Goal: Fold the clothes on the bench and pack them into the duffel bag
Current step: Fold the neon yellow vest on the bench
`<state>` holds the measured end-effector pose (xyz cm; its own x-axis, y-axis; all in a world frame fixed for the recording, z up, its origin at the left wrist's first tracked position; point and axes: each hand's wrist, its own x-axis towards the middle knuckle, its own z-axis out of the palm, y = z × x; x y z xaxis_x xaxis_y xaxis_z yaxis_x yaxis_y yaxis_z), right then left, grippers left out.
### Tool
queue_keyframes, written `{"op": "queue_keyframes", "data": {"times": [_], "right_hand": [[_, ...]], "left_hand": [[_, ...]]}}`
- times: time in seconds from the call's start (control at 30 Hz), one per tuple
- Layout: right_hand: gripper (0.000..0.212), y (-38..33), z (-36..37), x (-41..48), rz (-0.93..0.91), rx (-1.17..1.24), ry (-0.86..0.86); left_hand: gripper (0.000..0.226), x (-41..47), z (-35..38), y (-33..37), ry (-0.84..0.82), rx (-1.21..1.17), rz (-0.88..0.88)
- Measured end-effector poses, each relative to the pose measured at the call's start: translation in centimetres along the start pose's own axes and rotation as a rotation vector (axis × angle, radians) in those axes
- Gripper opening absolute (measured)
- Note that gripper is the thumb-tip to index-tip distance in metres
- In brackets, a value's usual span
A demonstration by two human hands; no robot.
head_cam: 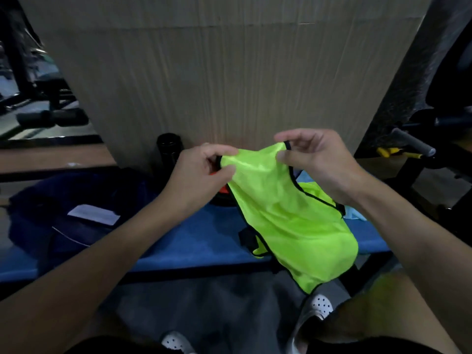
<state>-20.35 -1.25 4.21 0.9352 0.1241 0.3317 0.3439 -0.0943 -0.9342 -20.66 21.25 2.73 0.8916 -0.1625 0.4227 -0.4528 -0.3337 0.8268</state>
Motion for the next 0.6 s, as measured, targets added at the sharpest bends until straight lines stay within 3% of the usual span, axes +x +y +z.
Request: {"op": "queue_keyframes", "data": {"times": [0.17,0.27,0.37,0.5,0.6], "right_hand": [[0.036,-1.6,0.7,-0.2,-0.006,-0.163,-0.048],[0.017,-2.3,1.2,0.0,-0.128,-0.399,-0.066],[0.008,-3.0,1.8,0.7,-0.281,-0.581,-0.056],[0.019,-3.6,2.2,1.2,-0.236,-0.490,-0.013],[0.023,-4.0,2.4,1.1,-0.219,-0.418,0.016]], "left_hand": [[0.021,0.4,-2.0,1.2,0.083,0.142,0.057],[0.021,0.7,-3.0,2.4,0.111,0.227,0.121],[0.017,1.0,-3.4,3.2,0.081,0.138,0.082],[0.012,0.9,-2.6,3.7,0.028,-0.033,-0.027],[0.012,0.9,-2.4,4.0,0.077,-0.118,-0.054]]}}
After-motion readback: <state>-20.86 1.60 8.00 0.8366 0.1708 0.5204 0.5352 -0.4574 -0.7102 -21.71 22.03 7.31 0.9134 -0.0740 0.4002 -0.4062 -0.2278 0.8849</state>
